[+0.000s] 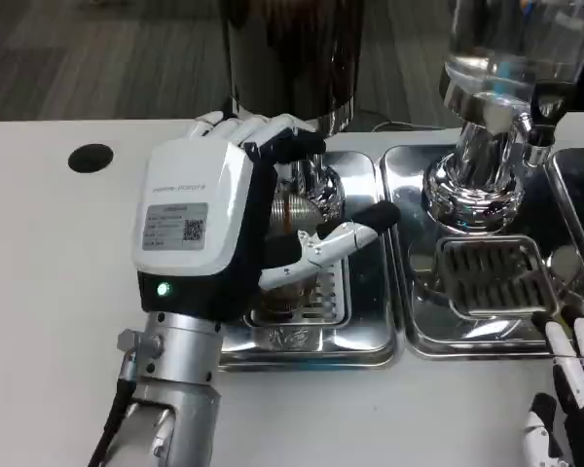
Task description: Grasp the cup under the faucet to collect the drink, then remove the cup.
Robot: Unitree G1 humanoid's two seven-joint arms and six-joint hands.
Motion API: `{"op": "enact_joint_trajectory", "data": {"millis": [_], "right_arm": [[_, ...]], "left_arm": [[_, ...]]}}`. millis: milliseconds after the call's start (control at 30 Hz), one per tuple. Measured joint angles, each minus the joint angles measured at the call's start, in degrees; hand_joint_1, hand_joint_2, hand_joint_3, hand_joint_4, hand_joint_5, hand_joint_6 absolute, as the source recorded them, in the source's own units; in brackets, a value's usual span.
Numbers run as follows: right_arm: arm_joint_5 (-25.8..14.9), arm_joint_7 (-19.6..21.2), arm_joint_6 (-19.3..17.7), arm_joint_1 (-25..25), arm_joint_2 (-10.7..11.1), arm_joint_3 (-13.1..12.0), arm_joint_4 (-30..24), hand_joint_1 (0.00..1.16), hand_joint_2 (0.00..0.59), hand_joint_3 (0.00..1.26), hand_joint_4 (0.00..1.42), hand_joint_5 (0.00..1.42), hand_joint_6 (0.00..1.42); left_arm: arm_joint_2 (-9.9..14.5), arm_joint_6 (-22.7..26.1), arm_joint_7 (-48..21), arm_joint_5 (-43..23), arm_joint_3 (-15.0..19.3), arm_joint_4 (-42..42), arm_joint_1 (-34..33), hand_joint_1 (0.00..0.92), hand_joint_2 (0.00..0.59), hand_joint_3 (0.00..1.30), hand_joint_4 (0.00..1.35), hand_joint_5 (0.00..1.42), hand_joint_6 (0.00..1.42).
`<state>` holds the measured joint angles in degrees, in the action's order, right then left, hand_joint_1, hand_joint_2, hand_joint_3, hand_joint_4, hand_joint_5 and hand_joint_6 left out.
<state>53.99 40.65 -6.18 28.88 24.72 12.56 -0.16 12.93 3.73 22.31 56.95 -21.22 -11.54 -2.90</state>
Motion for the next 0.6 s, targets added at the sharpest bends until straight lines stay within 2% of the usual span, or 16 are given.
{"op": "enact_joint_trajectory", "data": {"millis": [433, 600], "right_arm": [[-0.2, 0.2, 0.0, 0.1, -0.1, 0.0, 0.1, 0.0, 0.586, 0.06, 0.0, 0.0, 0.0], [-0.2, 0.2, 0.0, 0.1, -0.2, 0.0, 0.1, 0.0, 0.586, 0.06, 0.0, 0.0, 0.0]], "left_arm": [[-0.1, -0.2, 0.7, 0.0, -0.2, 0.0, 0.6, 0.0, 0.092, 0.59, 0.49, 0.54, 0.33], [-0.1, -0.4, 1.1, 0.0, -0.1, 0.0, 0.9, 0.0, 0.092, 0.52, 0.41, 0.48, 0.32]]}}
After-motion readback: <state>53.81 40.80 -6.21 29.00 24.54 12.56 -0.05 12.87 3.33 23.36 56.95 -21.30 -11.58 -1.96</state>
